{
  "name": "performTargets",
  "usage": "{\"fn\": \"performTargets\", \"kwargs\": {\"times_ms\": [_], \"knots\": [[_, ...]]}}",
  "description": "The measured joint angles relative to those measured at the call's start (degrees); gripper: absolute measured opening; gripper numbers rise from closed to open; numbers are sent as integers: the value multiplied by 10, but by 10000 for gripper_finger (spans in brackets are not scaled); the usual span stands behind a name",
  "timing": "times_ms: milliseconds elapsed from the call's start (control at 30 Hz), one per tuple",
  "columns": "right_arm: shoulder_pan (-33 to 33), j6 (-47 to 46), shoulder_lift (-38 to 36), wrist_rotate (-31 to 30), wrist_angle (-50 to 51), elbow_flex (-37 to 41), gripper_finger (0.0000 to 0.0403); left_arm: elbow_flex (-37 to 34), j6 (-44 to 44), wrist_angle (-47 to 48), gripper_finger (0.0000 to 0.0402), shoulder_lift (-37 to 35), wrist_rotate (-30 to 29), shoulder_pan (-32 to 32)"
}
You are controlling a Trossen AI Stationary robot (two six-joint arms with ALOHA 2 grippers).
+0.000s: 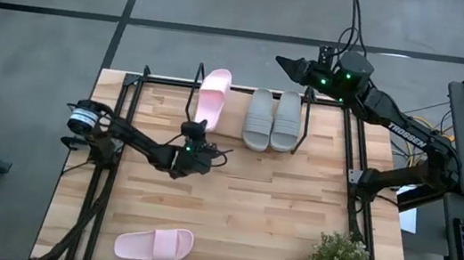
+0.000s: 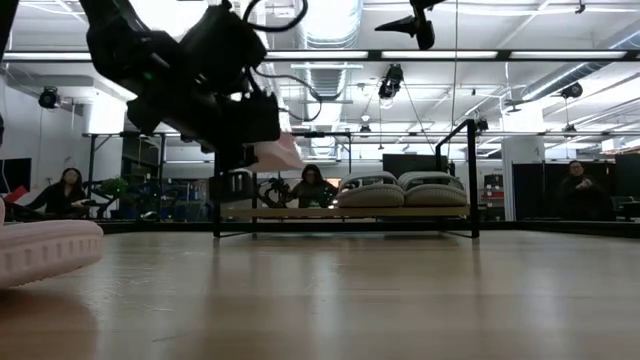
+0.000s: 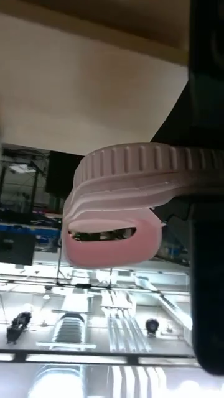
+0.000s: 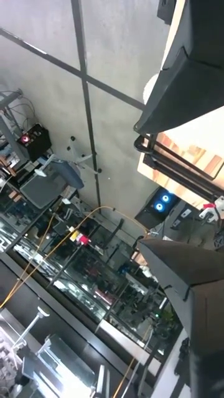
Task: Pick and place slides into the shelf
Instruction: Put the top pink slipper on the shelf
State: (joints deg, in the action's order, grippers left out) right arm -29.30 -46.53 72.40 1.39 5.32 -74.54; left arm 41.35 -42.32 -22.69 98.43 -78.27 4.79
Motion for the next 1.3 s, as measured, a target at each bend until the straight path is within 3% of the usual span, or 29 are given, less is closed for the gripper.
{"fn": "performTargets", "kwargs": {"times_ms": [200,500,967,1300], "knots": [[0,-4,0,0,-1,0,277,-2,6,28,43,2,74,-13],[0,-4,0,-1,-1,0,274,-2,119,157,43,4,56,-31],[0,-4,0,-11,-1,0,278,-3,158,162,46,4,119,-32],[0,-4,0,-11,-1,0,276,-2,182,162,216,4,169,-33]]}}
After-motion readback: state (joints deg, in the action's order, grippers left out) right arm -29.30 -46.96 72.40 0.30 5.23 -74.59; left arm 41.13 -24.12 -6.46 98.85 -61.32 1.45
